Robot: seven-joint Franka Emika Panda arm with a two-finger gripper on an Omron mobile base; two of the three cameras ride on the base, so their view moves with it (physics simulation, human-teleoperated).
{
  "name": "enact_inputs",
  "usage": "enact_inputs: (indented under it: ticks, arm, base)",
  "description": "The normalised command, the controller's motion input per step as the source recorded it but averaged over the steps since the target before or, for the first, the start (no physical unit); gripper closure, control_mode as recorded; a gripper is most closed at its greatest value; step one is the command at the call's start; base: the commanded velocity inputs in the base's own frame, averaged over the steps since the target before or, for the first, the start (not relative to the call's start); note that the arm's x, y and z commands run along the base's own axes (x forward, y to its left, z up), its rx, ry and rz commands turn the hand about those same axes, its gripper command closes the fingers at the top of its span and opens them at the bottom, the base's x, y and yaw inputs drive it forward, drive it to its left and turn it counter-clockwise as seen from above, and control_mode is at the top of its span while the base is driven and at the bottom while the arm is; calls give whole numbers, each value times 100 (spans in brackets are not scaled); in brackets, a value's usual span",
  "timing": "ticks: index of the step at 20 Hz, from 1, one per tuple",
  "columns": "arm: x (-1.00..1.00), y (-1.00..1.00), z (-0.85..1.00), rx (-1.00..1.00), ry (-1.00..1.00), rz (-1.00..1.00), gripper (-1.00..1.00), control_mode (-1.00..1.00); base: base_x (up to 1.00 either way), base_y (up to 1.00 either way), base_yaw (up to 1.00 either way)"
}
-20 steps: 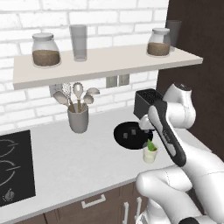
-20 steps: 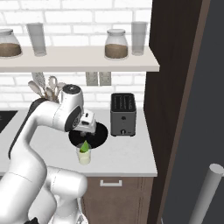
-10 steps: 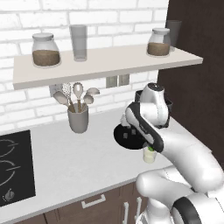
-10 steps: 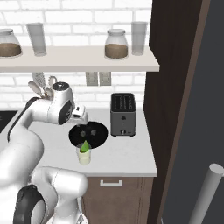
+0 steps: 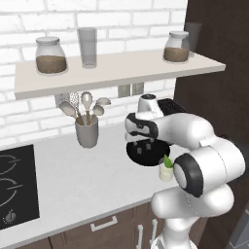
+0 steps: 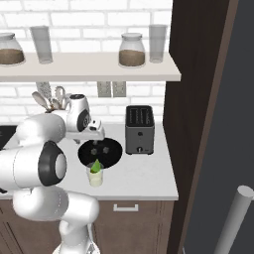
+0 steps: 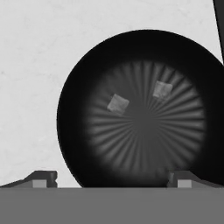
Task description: Grab a lemon wedge from the fridge and one ice cube from the ice bowl, and put them in the glass of lemonade.
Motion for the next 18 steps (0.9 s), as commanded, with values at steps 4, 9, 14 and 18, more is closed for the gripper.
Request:
enact_inputs:
  ticks: [4, 9, 14, 18]
  arm:
    - [4, -19, -39, 0, 0, 0, -100, -100]
    - [2, -19, -46, 3, 0, 0, -100, -100]
    - [0, -16, -49, 2, -5, 0, -100, -100]
    - [5, -6, -6, 0, -5, 0, -100, -100]
  base:
    - [0, 0, 0]
    - [0, 0, 0]
    - [0, 0, 0]
    - [0, 0, 0]
